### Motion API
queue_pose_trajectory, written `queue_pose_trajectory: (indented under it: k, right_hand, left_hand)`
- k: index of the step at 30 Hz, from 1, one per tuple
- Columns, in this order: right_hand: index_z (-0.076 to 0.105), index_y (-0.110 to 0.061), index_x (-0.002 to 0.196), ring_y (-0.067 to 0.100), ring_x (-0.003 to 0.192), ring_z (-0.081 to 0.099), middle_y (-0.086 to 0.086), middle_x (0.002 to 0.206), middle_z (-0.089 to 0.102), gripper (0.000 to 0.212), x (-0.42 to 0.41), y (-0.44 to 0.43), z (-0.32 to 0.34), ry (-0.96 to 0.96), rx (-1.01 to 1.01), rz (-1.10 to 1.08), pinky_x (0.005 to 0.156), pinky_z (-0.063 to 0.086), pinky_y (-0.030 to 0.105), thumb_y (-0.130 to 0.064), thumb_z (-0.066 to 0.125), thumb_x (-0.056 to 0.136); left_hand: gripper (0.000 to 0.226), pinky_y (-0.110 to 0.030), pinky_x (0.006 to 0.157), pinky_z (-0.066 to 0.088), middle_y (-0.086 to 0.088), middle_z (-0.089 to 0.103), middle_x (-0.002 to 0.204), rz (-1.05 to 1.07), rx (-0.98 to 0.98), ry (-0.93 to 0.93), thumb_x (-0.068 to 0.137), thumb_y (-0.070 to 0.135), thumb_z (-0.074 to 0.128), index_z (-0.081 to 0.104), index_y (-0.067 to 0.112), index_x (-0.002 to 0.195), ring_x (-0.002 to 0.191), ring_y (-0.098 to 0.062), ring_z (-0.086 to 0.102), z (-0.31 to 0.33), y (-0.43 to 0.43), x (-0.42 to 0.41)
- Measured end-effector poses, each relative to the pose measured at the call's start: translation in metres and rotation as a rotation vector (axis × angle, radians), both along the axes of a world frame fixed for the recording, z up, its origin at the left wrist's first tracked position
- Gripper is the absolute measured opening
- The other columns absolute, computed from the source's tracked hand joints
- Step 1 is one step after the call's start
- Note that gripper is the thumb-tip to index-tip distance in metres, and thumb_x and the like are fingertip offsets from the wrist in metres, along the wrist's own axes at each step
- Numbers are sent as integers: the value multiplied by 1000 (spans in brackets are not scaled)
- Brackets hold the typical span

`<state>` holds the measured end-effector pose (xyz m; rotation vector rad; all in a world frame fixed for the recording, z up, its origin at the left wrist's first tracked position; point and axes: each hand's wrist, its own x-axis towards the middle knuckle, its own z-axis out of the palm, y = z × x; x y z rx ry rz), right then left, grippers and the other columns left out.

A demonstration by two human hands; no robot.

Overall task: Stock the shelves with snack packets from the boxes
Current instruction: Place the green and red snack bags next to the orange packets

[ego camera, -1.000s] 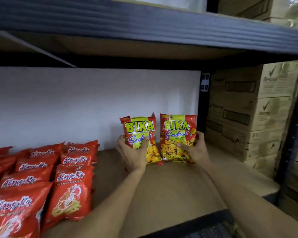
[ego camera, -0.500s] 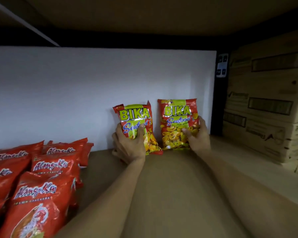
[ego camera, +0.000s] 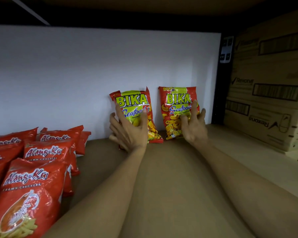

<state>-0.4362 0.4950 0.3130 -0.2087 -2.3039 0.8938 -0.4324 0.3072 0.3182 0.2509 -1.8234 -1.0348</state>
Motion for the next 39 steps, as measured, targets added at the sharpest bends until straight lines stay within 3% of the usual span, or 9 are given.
queue_pose_trajectory:
  k: [4, 8, 12, 14, 17, 22, 27, 33, 39]
  right_hand:
    - [-19, -46, 151, 42, 152, -3, 10, 163, -25, 95, 9, -12, 0, -107, 105, 6, 114, 10, 70, -85, 34, 83]
    - [-22, -47, 151, 42, 151, -7, 8, 161, -31, 112, 7, -13, -4, -150, 131, 31, 112, 10, 72, -89, 47, 73]
    - [-24, -47, 150, 41, 151, -11, 8, 160, -34, 112, 2, -11, -7, -146, 143, 26, 112, 10, 73, -88, 46, 74]
    - [-22, -46, 151, 41, 151, -11, 8, 160, -33, 110, -1, -11, -8, -142, 152, 21, 113, 9, 72, -88, 45, 75]
    - [-23, -47, 150, 41, 151, -14, 7, 160, -34, 109, -4, -11, -9, -151, 163, 21, 112, 8, 73, -90, 39, 72]
    - [-25, -45, 150, 40, 150, -18, 8, 158, -38, 107, -7, -11, -11, -194, 199, 6, 113, 5, 73, -91, 32, 72]
    - [-24, -44, 151, 40, 150, -19, 8, 158, -38, 107, -6, -11, -10, -211, 217, 1, 113, 3, 72, -92, 30, 71]
    - [-22, -44, 152, 39, 149, -20, 9, 158, -38, 107, 13, -10, 6, -125, 182, -31, 115, -1, 68, -92, 34, 75]
    - [-16, -42, 155, 35, 151, -15, 13, 162, -27, 101, 60, -7, 17, -117, 195, -34, 118, 0, 62, -89, 29, 78]
  left_hand:
    - [111, -47, 95, 31, -11, 26, 156, -26, -165, -122, 65, 85, 60, 20, 32, 154, 138, -29, 31, -1, 5, 4]
    - [116, -48, 93, 33, -12, 12, 162, -35, -370, -260, 66, 86, 59, 8, 35, 157, 138, -33, 29, -5, 7, 4]
    - [105, -47, 84, 40, -12, 22, 156, 6, -359, -227, 76, 75, 63, 11, 33, 157, 118, -35, 45, -8, 6, 1]
    - [100, -50, 84, 42, -14, 23, 156, 22, -356, -200, 79, 70, 64, 13, 33, 156, 119, -36, 46, -8, 5, 0]
    - [99, -53, 88, 40, -17, 11, 161, 44, -413, -245, 82, 69, 62, 7, 35, 157, 129, -39, 39, -10, 5, -2]
    - [111, -63, 102, 34, -12, -20, 163, -40, -398, -361, 78, 78, 56, -16, 39, 153, 148, -46, 8, -11, 6, -9]
    - [119, -68, 104, 31, -11, -23, 162, -68, -375, -366, 74, 79, 61, -20, 40, 152, 148, -48, 3, -12, 6, -10]
    - [123, -73, 109, 15, -14, -21, 163, -29, -409, -308, 70, 85, 56, -18, 33, 153, 149, -45, -10, -7, 6, 4]
    - [104, -67, 113, 10, -16, -11, 164, -25, -562, -353, 81, 79, 46, -6, 29, 157, 152, -37, -4, 9, 4, 44]
